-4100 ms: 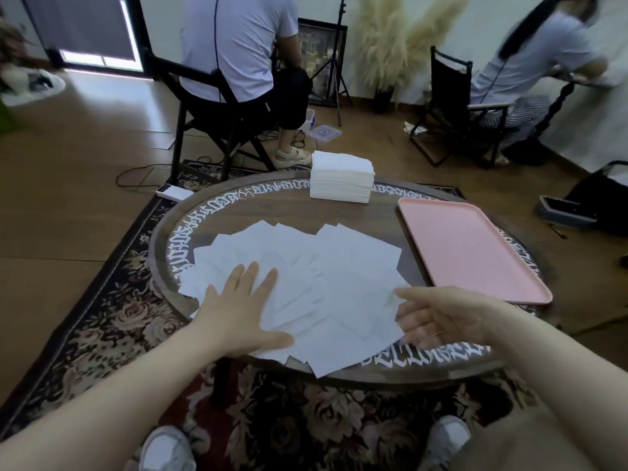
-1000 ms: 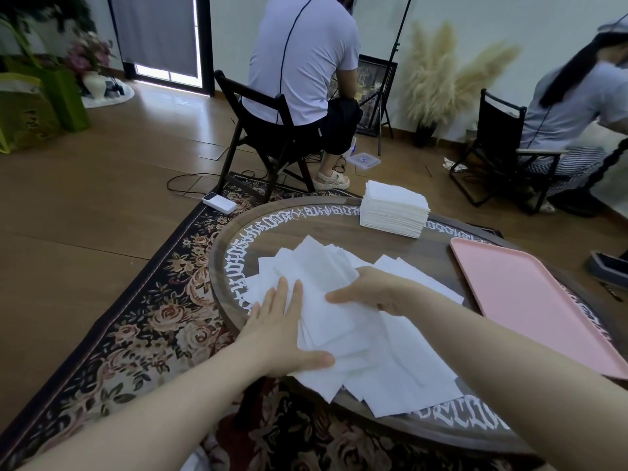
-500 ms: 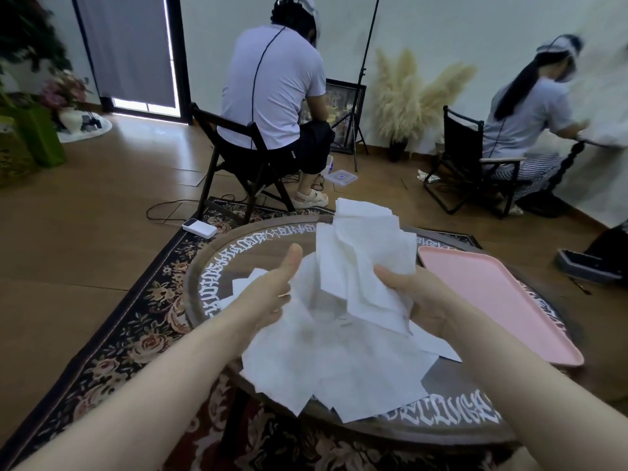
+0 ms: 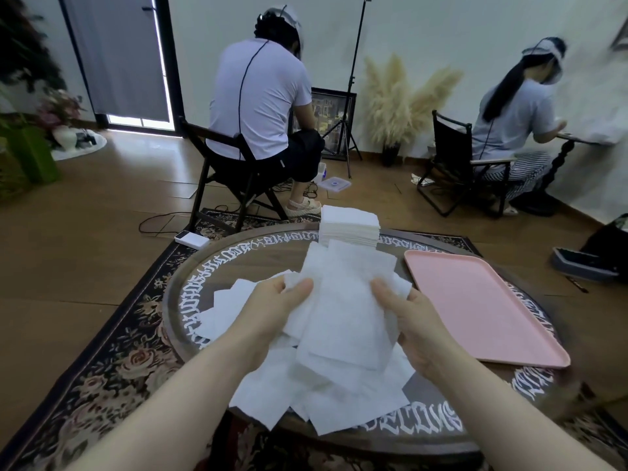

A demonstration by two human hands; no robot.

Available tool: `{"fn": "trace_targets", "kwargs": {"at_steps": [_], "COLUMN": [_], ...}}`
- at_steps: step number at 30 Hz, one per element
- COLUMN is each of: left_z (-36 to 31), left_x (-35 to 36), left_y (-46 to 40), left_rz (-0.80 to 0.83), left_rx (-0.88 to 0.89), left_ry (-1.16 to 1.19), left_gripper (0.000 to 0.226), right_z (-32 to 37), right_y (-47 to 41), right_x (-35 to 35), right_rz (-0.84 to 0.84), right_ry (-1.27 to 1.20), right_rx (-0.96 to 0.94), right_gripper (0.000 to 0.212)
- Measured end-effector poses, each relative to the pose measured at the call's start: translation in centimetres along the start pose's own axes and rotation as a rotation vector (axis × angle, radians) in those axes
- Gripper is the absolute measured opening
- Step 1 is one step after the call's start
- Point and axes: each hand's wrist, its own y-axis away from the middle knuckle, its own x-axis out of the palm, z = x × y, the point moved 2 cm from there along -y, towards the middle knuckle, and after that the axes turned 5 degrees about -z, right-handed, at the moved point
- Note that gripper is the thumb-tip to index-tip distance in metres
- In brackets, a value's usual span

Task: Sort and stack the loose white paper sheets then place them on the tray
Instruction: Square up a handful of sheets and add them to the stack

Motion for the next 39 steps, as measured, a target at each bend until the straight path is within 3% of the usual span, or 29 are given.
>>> {"fn": "trace_targets", "kwargs": {"at_steps": [5,10,15,18,21,23,30,34,39], "left_z": [0.0,0.1,0.3,-0.1,-0.2,-0.1,-0.6,-0.7,-0.3], "left_x": [0.3,1.4,2.4,2.0,1.8,2.0,2.9,3.0,3.3], "left_y": [-0.9,-0.2,-0.1,-0.8,-1.5,-1.5,-1.3,-1.1,-0.6], "left_rz": [-0.079,-0.032,-0.164,-0.206,-0.192,-0.179,-0.001,0.025,0.031], "left_rx": [0.015,-0.054,-0.05,-0.01,0.014,0.03,-0.063,-0.103,-0.16], "left_ry": [0.183,0.569,0.566,0.512,0.49,0.465,0.544,0.519,0.484], "left_gripper": [0.007,0.041,0.022,0.012,0.011,0.012,0.021,0.03,0.034], "right_z": [-0.3,-0.7,-0.9,-0.2,0.3,0.4,0.6,1.0,0.9], "right_y": [0.0,0.0,0.2,0.1,0.0,-0.2,-0.5,-1.2,-1.4], "right_x": [-0.2,0.4,1.4,1.1,0.2,-0.1,-0.3,-1.2,-1.5], "right_rz": [-0.076,-0.174,-0.032,0.031,0.072,0.084,0.032,-0.08,-0.102], "right_ry": [-0.031,-0.172,-0.027,-0.009,-0.024,-0.069,-0.189,-0.178,-0.154], "right_rx": [-0.023,0.013,-0.048,-0.157,-0.293,-0.325,-0.201,-0.236,-0.239], "right_gripper": [0.017,0.025,0.027,0.042,0.084,0.093,0.045,0.028,0.012]}}
